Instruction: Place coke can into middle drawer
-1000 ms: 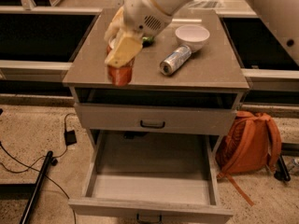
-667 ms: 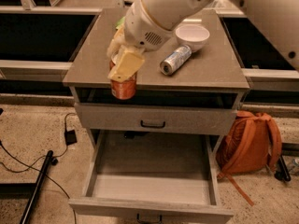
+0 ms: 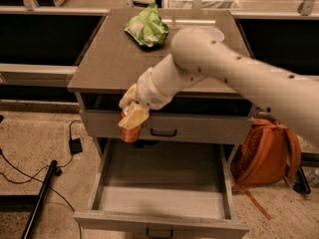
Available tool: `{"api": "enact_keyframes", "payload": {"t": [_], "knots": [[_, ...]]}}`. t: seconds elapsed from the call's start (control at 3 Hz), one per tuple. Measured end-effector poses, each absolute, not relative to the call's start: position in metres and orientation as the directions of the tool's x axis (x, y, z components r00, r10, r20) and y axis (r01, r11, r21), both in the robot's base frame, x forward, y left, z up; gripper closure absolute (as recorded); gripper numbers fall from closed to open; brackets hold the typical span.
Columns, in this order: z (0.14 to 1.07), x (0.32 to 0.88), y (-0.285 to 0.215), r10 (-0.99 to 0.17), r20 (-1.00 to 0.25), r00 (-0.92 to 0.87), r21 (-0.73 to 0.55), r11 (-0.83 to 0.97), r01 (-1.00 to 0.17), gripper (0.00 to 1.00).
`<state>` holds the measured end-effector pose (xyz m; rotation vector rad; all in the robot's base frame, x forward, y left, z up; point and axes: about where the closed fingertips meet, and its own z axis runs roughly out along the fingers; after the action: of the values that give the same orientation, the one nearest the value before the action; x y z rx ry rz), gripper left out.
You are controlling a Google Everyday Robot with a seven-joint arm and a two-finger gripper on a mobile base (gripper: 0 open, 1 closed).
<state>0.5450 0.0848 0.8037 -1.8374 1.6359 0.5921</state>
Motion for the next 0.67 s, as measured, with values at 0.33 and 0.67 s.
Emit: {"api": "enact_keyframes", "payload": {"t": [0.33,0.67], "knots": [[0.728,0.534,0.075,-0.706,-0.701,0.098,-0.127,-0.011,-0.992,1.00],[0.681,0.521,0.048,-0.683,-0.728,0.066,-0.137,0.051,-0.989,1.00]]}}
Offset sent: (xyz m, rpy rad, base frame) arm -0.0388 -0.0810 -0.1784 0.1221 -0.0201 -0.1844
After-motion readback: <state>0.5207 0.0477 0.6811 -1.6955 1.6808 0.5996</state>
